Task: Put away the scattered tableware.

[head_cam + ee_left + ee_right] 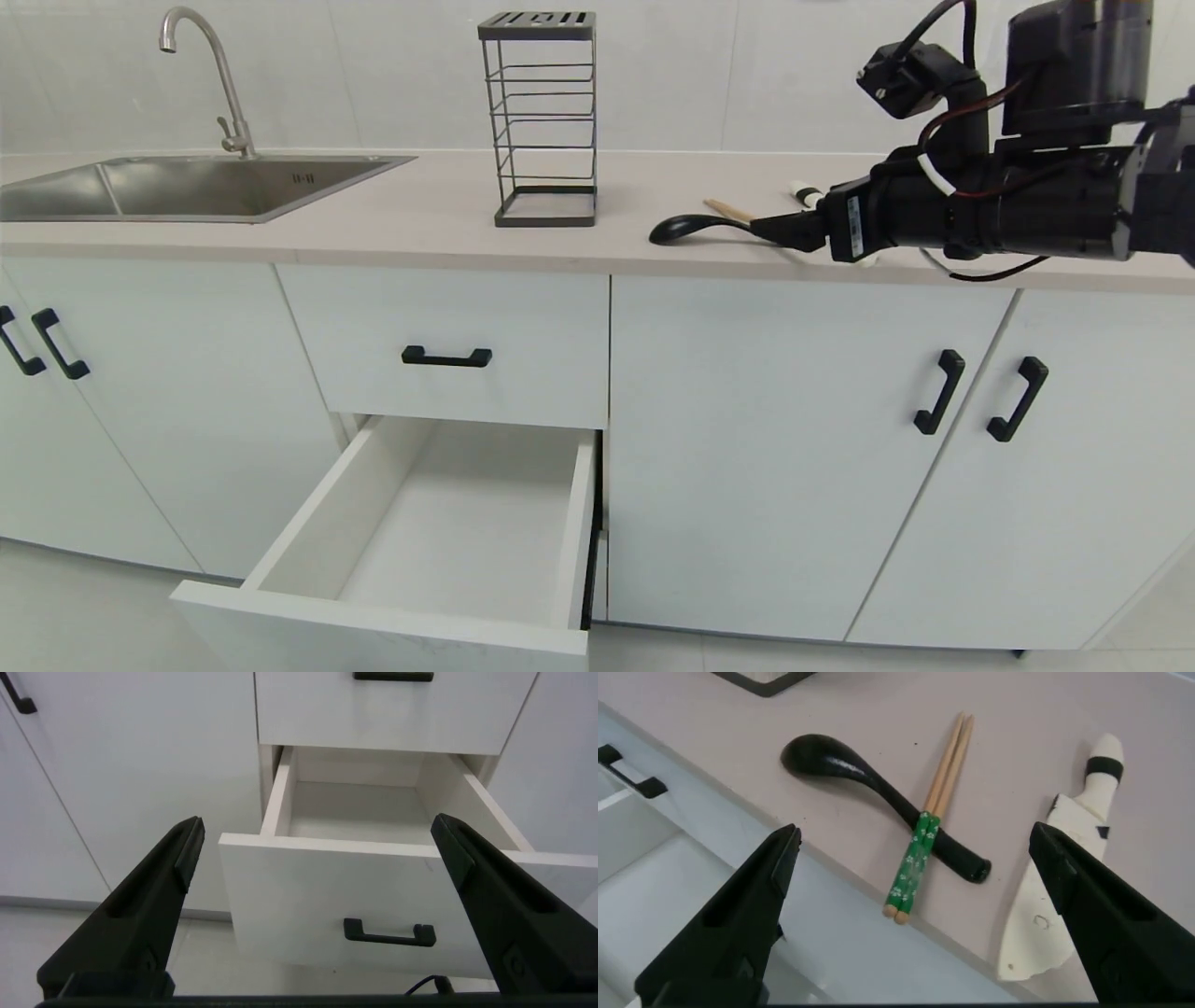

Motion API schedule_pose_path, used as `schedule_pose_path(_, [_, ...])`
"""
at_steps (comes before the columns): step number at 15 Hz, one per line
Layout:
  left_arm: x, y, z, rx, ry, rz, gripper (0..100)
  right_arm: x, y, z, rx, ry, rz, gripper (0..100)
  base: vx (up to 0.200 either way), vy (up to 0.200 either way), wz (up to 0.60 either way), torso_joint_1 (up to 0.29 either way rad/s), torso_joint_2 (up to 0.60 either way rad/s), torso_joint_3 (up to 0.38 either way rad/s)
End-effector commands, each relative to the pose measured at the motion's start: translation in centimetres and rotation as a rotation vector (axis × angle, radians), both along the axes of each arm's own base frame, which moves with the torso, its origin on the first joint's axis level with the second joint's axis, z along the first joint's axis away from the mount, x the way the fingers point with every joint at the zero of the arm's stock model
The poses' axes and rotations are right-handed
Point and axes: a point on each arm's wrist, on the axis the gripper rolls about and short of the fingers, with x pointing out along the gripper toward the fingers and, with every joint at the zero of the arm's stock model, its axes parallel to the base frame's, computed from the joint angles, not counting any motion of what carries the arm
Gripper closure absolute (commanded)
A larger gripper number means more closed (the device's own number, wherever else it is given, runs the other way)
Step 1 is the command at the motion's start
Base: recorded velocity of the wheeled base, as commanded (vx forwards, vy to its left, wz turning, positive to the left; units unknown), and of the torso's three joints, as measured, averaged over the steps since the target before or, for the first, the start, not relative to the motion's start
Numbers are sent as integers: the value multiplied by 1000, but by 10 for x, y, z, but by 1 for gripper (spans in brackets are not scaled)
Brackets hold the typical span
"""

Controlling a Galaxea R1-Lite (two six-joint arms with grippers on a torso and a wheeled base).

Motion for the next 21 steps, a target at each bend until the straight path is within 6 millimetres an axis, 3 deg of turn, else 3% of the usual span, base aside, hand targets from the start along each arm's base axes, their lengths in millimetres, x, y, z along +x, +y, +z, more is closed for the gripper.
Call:
schedule_pose_path(1, [0,0,0,-1,2,0,0,-15,-7,1,-3,0,-1,0,0,0,0,0,0,0])
schedule_pose_path(7, [0,0,0,-3,2,0,0,-4,-7,-9,-19,25,-36,0,0,0,0,0,0,0])
schedule_pose_path(10, [0,0,0,-4,3,0,0,15,-5,-22,-24,11,-75,0,0,0,0,0,0,0])
schedule_pose_path(17, [0,0,0,-4,2,0,0,20,-4,-29,-32,23,-79,0,0,0,0,0,0,0])
schedule_pose_path(18, [0,0,0,-4,2,0,0,21,-5,-29,-33,25,-80,100,0,0,0,0,0,0])
schedule_pose_path(21, [0,0,0,-4,0,1,0,22,-8,-28,-31,21,-91,100,0,0,0,0,0,0])
